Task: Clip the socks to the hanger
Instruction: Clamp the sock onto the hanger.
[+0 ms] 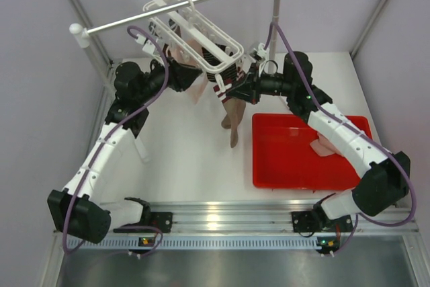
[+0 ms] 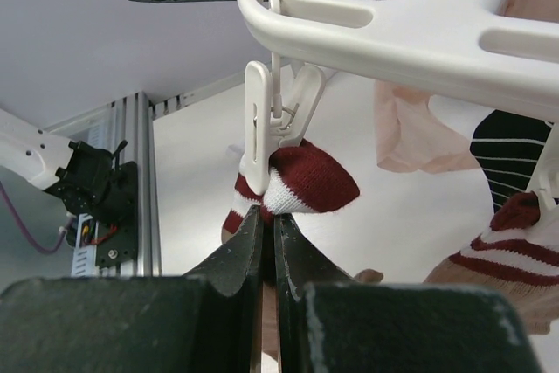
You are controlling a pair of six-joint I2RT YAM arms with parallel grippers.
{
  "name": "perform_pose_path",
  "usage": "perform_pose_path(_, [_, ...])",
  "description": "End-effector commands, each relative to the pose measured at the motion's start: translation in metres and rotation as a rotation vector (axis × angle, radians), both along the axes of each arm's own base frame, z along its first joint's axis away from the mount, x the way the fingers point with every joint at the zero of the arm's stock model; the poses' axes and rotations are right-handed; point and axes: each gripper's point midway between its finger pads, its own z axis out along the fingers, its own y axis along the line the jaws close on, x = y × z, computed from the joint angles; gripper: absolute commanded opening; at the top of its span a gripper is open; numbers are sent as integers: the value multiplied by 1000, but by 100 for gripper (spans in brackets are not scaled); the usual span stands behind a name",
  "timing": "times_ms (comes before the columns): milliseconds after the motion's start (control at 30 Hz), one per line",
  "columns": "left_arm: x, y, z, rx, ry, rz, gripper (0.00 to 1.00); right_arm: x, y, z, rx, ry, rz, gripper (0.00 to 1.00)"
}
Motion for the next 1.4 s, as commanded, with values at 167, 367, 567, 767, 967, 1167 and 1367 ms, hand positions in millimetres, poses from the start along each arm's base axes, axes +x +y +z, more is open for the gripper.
perform_pose_path(167, [5,-2,38,-18,-158,-11,38,-4,-5,38,44,-101,30,0])
perform_pose_path(367, [13,-1,39,-26,-158,13,28,-5,-6,33,35,-72,38,0])
perform_pose_path(567, [19,1,34,-6,-140,35,8,-3,-9,33,34,-60,35,0])
perform_pose_path(767, [13,-4,31,-1,-127,-10,0,8,-16,28,29,-43,11,0])
perform_pose_path(967, [7,-9,29,-22,-91,-49,0,26,-24,19,32,24,-42,25])
perform_pose_path(1167, [4,-13,27,-27,-63,-74,0,21,-32,29,49,2,-88,40])
perform_pose_path(1367, [4,-14,28,-33,-49,-75,0,-3,-35,68,152,-38,-58,26])
